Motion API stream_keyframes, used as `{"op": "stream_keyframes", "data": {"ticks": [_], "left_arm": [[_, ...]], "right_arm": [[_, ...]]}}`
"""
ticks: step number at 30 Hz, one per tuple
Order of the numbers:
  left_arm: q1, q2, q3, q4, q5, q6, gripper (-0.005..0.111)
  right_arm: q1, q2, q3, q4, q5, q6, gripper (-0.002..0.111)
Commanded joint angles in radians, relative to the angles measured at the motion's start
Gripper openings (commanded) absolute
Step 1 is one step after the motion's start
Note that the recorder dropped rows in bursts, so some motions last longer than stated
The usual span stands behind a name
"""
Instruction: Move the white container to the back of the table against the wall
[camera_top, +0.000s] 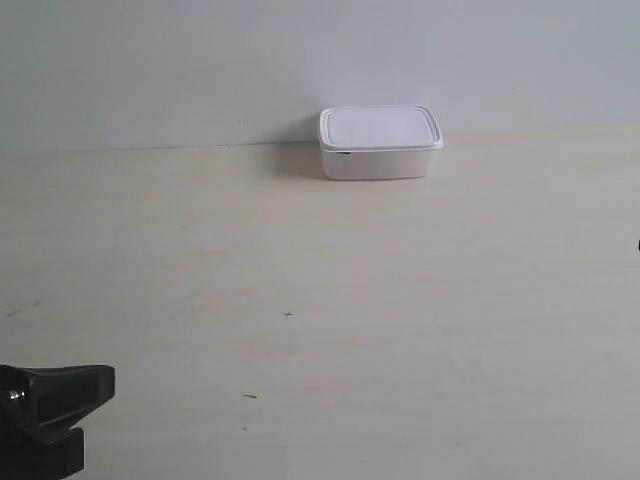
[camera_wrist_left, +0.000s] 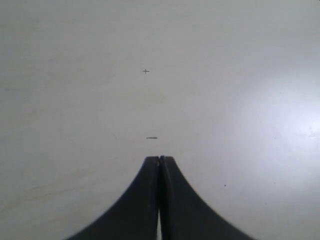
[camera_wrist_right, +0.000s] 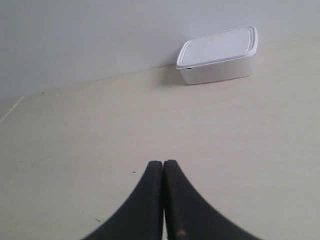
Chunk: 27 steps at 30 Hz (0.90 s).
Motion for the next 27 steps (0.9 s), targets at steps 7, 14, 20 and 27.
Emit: {"op": "stream_keyframes", "data": {"ticks": [7, 14, 20, 27], "left_arm": [[-0.008, -0.008, 0.004, -0.008, 0.152, 0.004, 0.000], [-0.008, -0.008, 0.004, -0.008, 0.148, 0.004, 0.000], [-0.008, -0.008, 0.004, -0.008, 0.148, 0.004, 0.000], [-0.004, -0.045, 0.028, -0.006, 0.146, 0.004, 0.000]], "right_arm": [[0.000, -0.062, 0.005, -0.006, 0.219, 0.003, 0.000], [0.000, -0.062, 0.005, -0.008, 0.217, 0.003, 0.000], [0.000, -0.062, 0.005, -0.008, 0.217, 0.003, 0.000], [0.000, -0.071, 0.005, -0.008, 0.217, 0.003, 0.000]]}}
